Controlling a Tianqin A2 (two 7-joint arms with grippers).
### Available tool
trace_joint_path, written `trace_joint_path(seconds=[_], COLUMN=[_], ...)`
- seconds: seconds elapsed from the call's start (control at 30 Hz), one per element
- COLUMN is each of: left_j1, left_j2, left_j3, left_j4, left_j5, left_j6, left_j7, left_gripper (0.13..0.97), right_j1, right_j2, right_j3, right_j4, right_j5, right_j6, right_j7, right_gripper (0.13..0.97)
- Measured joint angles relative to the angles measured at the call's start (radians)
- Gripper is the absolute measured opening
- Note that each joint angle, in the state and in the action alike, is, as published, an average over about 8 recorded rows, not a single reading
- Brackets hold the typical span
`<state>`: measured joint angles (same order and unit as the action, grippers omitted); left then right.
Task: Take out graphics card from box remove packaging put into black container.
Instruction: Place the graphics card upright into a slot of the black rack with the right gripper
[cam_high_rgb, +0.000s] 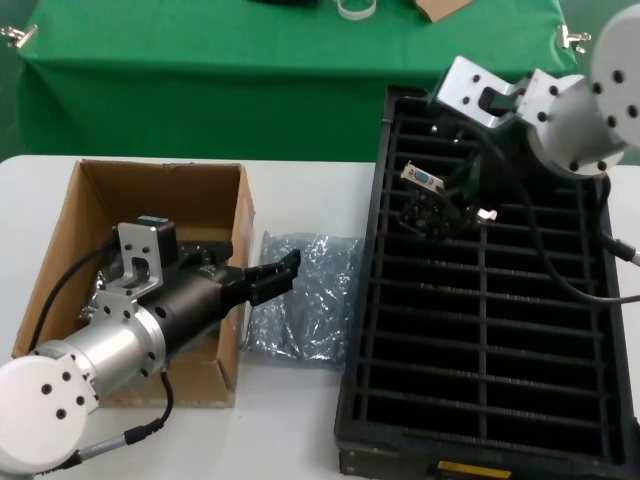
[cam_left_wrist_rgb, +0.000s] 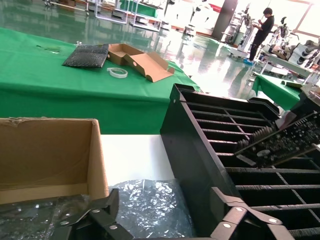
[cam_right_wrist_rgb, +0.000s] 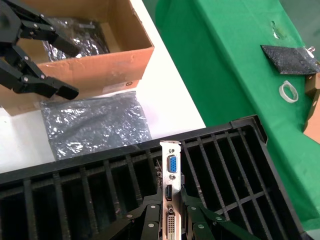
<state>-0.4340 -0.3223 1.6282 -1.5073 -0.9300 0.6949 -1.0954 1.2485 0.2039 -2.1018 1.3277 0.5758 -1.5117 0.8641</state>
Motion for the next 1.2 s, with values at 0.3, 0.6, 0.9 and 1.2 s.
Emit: trace_joint_path(seconds=[0.3, 0.6, 0.9, 1.2], left_j1=[0.003, -0.004, -0.012, -0.023], left_j2=[0.027, 0.050, 0.076, 0.097], left_j3=[-0.019, -0.039, -0.055, -0.065], left_j4=[0.009, 0.044, 0.057, 0.068], left_j5=[0.009, 0.024, 0.050, 0.062], left_j6=[0.008, 0.008, 0.007, 0.009], left_j7=[0.022, 0.036, 0.050, 0.064], left_gripper=[0.723, 0.866, 0.943, 0.966], right_j1=[-0.009, -0.046, -0.060, -0.041], right_j2=[0.079, 0.201, 0.261, 0.266], right_j3=[0.063, 0.146, 0.146, 0.082], right_j4=[0.007, 0.024, -0.006, -0.078], right_j5=[0.148, 0.321, 0.439, 0.510], right_j6=[-0.007, 0.022, 0.050, 0.040], right_j7=[-0.004, -0.004, -0.025, -0.085], right_gripper=[0.188, 0.188, 0.188, 0.188])
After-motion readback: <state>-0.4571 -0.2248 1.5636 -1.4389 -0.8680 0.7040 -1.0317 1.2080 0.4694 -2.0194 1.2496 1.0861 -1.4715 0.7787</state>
